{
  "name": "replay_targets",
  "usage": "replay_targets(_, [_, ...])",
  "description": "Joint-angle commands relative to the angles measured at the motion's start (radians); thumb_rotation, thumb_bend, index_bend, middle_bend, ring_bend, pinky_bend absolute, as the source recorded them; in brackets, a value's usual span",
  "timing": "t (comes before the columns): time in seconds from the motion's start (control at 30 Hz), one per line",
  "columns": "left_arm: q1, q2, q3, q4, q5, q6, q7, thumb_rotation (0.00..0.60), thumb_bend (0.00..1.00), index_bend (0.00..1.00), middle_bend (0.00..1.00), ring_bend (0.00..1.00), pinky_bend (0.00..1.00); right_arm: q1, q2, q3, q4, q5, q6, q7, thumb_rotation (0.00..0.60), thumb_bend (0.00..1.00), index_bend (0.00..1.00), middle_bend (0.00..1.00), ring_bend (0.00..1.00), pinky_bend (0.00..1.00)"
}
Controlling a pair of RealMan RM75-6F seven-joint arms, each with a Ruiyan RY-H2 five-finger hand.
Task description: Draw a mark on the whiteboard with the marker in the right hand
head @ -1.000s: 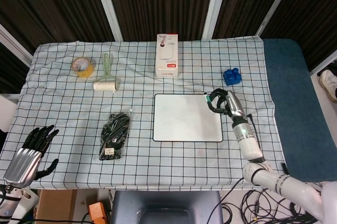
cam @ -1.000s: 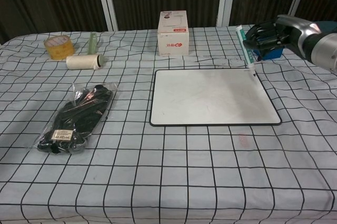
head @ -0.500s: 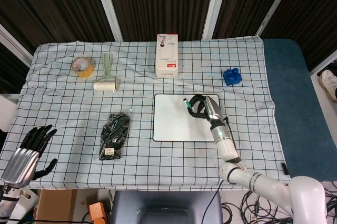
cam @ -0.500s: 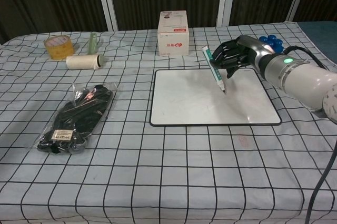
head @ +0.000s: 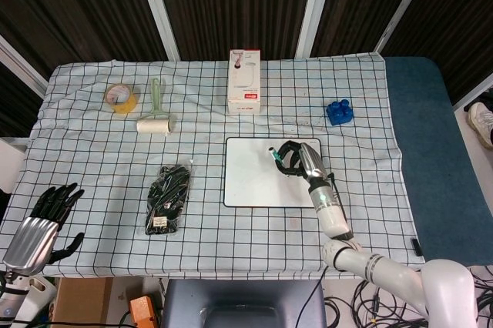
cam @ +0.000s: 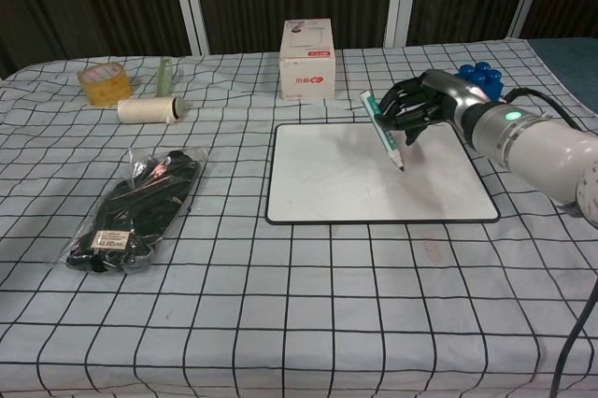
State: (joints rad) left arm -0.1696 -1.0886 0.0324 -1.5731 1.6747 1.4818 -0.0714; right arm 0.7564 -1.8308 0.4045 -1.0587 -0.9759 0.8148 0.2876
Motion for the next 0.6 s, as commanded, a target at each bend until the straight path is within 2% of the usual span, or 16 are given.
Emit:
replay_targets(0.03, [0.001,0.001,0.0,0.001,0.001,0.003,-0.002,0.6,0.36,0.0,0.0,0.0,0.03,-0.003,0.0,-0.003,0.0,-0.002,0.0,-0.004,0.6,0.43,1.0,0.76,0.67,0.54])
replay_targets(0.37, [0.003,0.002,-0.001,0.003,0.004,0.01,-0.009,0.6,0.36,0.0,0.0,0.0,0.03,-0.028,0.014,-0.024,-0.022,-0.018,-0.003,-0.006,0.6,0.43,1.0,0.76,0.67,0.54])
replay_targets(0.6, [0.002,0.001,0.001,0.002,0.005,0.006,-0.003,0.6,0.36,0.0,0.0,0.0,0.03,-0.059,0.037,-0.059,-0.066,-0.047,0.003,-0.008,0.6,0.43,1.0,0.76,0.67,0.54])
